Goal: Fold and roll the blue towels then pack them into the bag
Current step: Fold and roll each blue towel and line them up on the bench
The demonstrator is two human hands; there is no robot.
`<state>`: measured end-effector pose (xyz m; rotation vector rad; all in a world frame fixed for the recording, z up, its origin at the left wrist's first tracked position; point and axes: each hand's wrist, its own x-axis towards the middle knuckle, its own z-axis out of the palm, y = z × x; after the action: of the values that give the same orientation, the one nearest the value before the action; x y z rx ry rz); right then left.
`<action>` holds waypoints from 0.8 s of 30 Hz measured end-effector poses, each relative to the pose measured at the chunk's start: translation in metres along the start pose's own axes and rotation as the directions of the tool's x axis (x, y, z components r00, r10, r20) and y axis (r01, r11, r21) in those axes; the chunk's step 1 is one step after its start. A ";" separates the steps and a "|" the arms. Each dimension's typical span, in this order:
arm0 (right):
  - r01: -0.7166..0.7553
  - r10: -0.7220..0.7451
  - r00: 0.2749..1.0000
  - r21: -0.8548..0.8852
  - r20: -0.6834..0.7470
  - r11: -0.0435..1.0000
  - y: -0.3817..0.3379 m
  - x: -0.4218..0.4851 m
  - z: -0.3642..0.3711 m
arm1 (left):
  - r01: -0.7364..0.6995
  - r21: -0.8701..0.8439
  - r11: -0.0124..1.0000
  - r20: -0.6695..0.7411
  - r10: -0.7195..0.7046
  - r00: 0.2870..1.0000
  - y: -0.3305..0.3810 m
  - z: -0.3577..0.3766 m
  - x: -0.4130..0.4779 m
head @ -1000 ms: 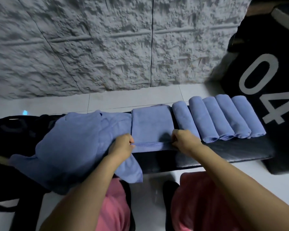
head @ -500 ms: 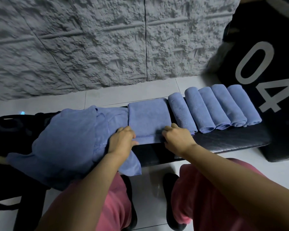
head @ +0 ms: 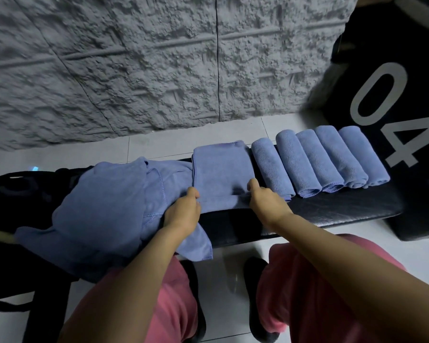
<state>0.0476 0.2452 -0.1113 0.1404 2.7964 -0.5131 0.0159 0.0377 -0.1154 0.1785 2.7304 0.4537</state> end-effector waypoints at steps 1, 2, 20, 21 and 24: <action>-0.014 0.014 1.000 0.028 0.012 1.000 0.000 0.000 0.000 | 0.017 -0.004 1.000 0.011 -0.017 1.000 0.000 0.000 -0.001; -0.025 0.025 0.999 0.035 0.020 0.999 -0.001 -0.001 0.001 | 0.029 -0.014 0.999 0.018 -0.029 0.999 0.000 0.000 -0.001; 0.250 -0.293 0.953 -0.339 -0.082 0.907 0.005 -0.006 0.013 | -0.185 0.128 0.974 -0.117 0.200 0.973 -0.008 0.008 -0.002; 0.227 -0.284 0.953 -0.365 -0.110 0.903 0.005 -0.006 0.014 | -0.183 0.095 0.979 -0.135 0.194 0.972 -0.008 0.010 -0.002; 0.120 -0.167 0.979 -0.327 -0.120 0.937 0.005 -0.004 0.013 | -0.131 -0.077 0.988 -0.143 0.119 0.983 -0.010 0.012 0.002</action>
<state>0.0556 0.2451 -0.1229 -0.1015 3.0027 -0.0769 0.0178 0.0320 -0.1296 0.3081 2.8377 0.6403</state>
